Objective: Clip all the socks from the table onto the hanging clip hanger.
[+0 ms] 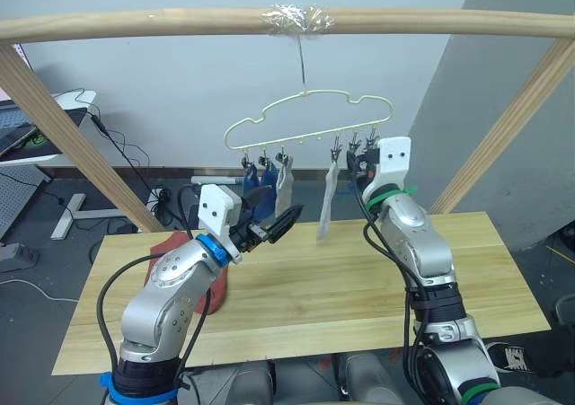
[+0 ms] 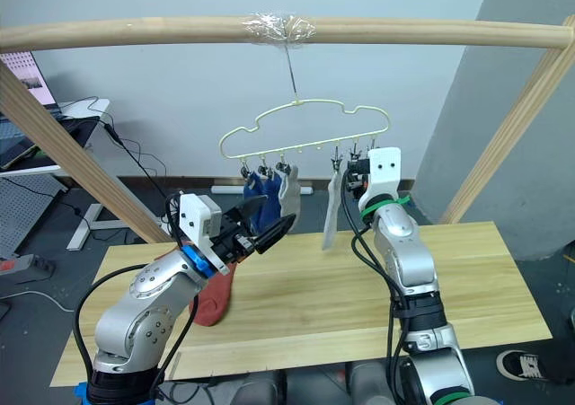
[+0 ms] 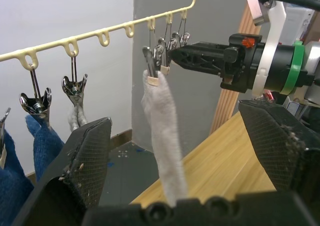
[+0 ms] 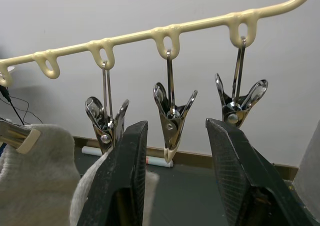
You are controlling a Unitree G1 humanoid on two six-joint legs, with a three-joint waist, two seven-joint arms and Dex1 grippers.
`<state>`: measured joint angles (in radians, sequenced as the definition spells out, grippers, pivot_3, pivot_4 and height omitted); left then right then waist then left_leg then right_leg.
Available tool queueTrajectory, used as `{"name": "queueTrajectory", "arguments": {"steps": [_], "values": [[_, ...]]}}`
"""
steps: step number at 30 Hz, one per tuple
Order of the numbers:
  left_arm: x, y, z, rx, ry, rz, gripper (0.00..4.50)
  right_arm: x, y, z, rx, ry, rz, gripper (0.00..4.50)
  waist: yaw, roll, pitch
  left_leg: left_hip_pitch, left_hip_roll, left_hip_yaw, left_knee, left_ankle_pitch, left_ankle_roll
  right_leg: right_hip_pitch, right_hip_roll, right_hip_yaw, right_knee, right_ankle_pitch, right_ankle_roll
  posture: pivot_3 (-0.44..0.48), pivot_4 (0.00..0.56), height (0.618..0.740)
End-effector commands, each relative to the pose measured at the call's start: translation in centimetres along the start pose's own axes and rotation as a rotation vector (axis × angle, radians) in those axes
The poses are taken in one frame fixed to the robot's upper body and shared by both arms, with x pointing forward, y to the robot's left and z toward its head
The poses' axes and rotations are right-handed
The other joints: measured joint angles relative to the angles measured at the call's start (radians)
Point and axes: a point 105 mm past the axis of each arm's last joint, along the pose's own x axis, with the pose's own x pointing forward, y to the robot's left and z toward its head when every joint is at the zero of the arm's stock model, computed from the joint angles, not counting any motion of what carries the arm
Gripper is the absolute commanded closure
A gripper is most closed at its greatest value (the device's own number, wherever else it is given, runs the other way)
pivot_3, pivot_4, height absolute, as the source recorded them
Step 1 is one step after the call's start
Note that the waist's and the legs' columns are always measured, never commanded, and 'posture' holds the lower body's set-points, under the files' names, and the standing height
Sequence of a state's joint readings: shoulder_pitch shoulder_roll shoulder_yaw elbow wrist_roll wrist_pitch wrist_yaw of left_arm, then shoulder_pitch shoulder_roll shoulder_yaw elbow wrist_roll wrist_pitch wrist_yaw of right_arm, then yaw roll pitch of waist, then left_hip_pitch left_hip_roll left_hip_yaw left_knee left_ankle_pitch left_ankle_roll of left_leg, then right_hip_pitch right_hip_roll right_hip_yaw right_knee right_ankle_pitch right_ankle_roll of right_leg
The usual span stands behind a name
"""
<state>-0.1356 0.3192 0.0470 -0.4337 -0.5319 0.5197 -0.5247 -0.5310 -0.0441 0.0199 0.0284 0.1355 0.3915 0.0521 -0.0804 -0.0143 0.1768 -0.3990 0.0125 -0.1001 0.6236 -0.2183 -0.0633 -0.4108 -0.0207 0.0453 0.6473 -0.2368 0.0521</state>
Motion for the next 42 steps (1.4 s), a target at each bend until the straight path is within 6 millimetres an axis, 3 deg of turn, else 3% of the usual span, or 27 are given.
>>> {"name": "queueTrajectory", "arguments": {"steps": [1, 26, 42], "values": [[0.0, -0.5, 1.0, 0.035, -0.039, -0.017, 0.0, 0.4, 0.0, 2.0, -0.005, -0.069, -0.009, 2.58, 0.0, 0.0, 0.0, 0.0, 0.0, 0.0, 0.0, 0.0, 0.0, 0.0, 0.0, 0.0, 0.0, 0.0, 0.0, -0.021, 0.116, 0.74], [0.1, -1.0, 1.9, 0.041, -0.059, -0.03, 0.0, 2.9, 0.0, 2.9, 0.009, -0.109, -0.022, 2.58, 0.0, 0.0, 0.0, 0.0, 0.0, 0.0, 0.0, 0.0, 0.0, 0.0, 0.0, 0.0, 0.001, 0.0, 0.0, -0.002, 0.125, 0.74], [0.2, -1.2, 2.0, 0.043, -0.058, -0.031, 0.0, 3.4, 1.4, 3.1, 0.057, -0.111, 0.029, 2.58, 0.001, 0.0, 0.0, 0.0, 0.0, 0.0, 0.001, 0.0, 0.0, 0.0, 0.0, 0.0, 0.002, 0.0, 0.0, 0.002, 0.125, 0.74]]}}
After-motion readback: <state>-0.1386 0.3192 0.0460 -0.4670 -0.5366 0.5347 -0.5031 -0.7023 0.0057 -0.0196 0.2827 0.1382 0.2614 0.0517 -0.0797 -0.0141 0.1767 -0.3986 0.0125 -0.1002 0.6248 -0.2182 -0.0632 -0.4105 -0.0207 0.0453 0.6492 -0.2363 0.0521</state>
